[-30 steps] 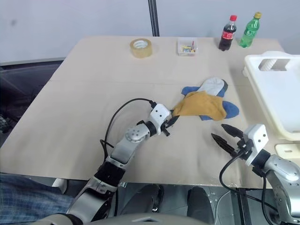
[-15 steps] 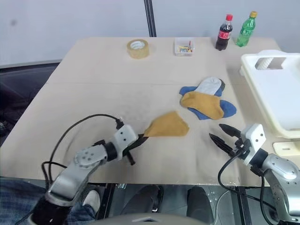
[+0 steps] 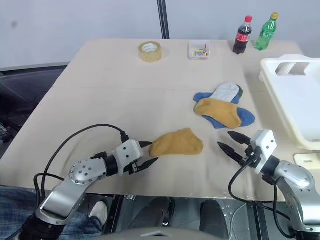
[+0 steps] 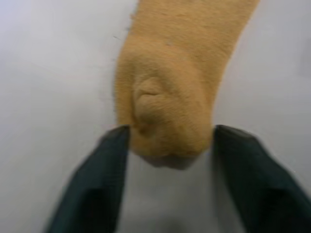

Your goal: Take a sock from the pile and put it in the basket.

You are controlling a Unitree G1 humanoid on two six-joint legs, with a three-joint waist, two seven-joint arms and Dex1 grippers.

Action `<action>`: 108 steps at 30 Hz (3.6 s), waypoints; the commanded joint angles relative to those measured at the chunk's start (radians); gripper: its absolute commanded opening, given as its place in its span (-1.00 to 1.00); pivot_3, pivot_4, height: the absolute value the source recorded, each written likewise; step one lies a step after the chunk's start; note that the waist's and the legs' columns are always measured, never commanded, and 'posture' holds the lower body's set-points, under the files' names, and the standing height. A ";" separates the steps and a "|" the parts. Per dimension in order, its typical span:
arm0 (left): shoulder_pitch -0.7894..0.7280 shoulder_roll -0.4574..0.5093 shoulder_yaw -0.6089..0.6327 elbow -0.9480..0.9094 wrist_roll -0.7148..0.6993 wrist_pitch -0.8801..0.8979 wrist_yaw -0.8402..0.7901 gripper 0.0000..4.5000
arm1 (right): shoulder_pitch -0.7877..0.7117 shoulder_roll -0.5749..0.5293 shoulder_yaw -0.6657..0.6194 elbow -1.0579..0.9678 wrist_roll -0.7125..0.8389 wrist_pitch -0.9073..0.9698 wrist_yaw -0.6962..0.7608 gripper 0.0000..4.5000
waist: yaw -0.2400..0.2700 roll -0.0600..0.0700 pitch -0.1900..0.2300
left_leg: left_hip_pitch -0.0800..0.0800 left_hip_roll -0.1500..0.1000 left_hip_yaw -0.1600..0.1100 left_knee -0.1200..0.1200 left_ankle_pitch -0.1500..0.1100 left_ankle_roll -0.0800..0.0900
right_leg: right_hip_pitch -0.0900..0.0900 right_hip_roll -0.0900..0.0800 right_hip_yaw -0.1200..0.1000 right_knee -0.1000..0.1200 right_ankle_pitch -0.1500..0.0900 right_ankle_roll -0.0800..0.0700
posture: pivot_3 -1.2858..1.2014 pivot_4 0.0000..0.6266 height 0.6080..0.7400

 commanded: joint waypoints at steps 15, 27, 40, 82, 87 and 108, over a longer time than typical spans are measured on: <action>-0.041 -0.104 0.009 0.207 0.102 -0.242 0.143 0.60 | -0.215 0.037 0.374 0.082 -0.428 0.073 -0.148 0.17 | 0.000 -0.002 0.001 | 0.000 -0.001 0.000 -0.001 0.000 0.000 | -0.001 0.000 0.000 0.000 0.000 0.000 | 0.03 -0.52 1.00; 0.070 -0.126 0.135 -0.010 -0.137 -0.069 0.088 0.60 | -0.180 0.066 0.221 -0.024 -0.223 0.054 -0.125 0.17 | -0.003 -0.007 -0.001 | 0.005 0.000 0.002 -0.005 0.000 0.001 | 0.000 0.000 0.003 0.001 0.000 0.000 | 0.03 -0.52 1.00; -0.151 -0.161 0.144 -0.137 -0.410 0.234 0.129 0.60 | -0.429 0.078 0.239 0.197 -0.354 0.040 -0.219 0.17 | -0.010 -0.007 0.000 | 0.005 0.001 0.004 -0.006 0.001 -0.001 | 0.000 0.002 0.003 0.001 0.000 0.000 | 0.03 -0.52 1.00; -0.278 -0.250 -0.007 0.128 -0.190 0.139 0.210 0.62 | -0.471 0.059 0.248 0.030 -0.272 0.143 -0.060 -0.88 | -0.003 -0.008 0.001 | 0.003 0.000 0.003 -0.006 0.001 -0.001 | -0.001 0.001 0.003 -0.002 0.000 0.000 | 0.03 -0.52 1.00; -0.492 -0.374 -0.108 0.460 -0.080 0.011 0.198 0.62 | -0.351 0.001 0.149 -0.091 -0.216 0.222 -0.091 0.03 | 0.001 -0.009 0.001 | 0.000 0.000 0.001 -0.005 0.001 -0.001 | -0.001 0.001 0.001 -0.003 0.000 0.000 | 0.03 -0.52 1.00; -0.906 -0.595 -0.154 1.342 0.122 -0.495 0.086 0.27 | -0.121 -0.052 -0.017 -0.264 -0.194 0.335 -0.247 0.67 | -0.002 -0.014 0.004 | -0.006 -0.001 0.003 0.003 0.001 -0.001 | -0.007 0.000 0.001 0.003 0.001 0.001 | 0.03 -0.52 1.00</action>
